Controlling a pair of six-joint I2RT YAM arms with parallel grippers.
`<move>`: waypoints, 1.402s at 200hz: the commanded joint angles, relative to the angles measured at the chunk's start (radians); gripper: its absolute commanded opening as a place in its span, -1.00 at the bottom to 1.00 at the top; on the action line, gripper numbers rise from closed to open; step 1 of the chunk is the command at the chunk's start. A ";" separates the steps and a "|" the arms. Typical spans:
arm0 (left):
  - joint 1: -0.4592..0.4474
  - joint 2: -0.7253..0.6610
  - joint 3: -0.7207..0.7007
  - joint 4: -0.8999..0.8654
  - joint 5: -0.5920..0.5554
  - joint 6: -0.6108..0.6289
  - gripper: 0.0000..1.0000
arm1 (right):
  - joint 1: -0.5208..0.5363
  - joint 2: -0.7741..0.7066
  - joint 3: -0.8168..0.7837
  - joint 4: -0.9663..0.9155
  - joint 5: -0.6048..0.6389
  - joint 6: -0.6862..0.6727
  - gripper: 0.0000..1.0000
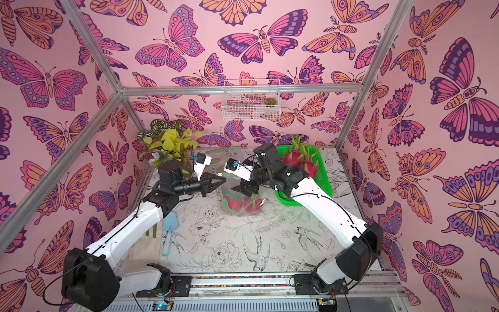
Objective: Open the zip-top bag and take out the dragon fruit
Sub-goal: Unzip the zipper on the zipper food storage bag.
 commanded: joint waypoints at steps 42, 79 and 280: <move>-0.006 -0.050 0.015 0.014 0.057 -0.005 -1.00 | 0.002 0.012 0.047 0.057 0.030 -0.022 -1.00; 0.005 -0.088 -0.004 0.014 0.080 0.075 -0.27 | -0.021 0.005 0.058 0.034 -0.068 -0.016 -1.00; 0.035 -0.096 -0.084 0.085 0.201 0.243 -0.98 | -0.053 0.027 0.162 -0.166 -0.184 -0.050 -1.00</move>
